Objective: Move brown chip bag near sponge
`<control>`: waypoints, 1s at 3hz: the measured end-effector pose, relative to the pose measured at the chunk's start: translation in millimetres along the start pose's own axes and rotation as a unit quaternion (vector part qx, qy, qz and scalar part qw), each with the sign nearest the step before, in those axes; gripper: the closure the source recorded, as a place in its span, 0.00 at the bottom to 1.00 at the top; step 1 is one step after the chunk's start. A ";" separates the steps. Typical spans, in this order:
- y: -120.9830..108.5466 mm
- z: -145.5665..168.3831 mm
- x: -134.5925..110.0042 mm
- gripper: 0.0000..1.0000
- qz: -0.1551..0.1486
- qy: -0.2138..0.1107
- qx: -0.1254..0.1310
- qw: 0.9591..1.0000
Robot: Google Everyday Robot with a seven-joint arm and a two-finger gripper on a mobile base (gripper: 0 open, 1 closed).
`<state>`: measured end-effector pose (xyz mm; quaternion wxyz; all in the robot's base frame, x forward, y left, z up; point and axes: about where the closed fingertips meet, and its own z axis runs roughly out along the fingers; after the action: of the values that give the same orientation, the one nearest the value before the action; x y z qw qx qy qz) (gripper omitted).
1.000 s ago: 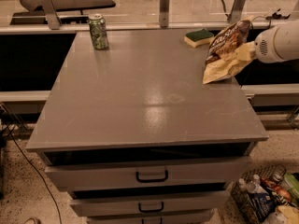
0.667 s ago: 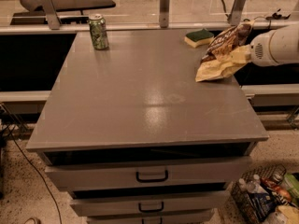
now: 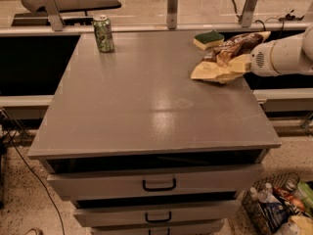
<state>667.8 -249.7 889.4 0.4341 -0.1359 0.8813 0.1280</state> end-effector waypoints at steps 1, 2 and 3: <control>12.6 14.2 -0.4 0.28 0.005 0.002 -0.024 1.000; 20.8 24.6 -2.3 0.10 0.007 0.004 -0.039 0.999; 23.8 28.4 -1.4 0.00 0.010 0.008 -0.046 0.999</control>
Offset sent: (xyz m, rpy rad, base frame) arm 0.0188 0.0381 -0.0132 0.0794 0.0300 0.0795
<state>681.0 -217.6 876.3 0.4189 -0.1475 0.8793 0.1719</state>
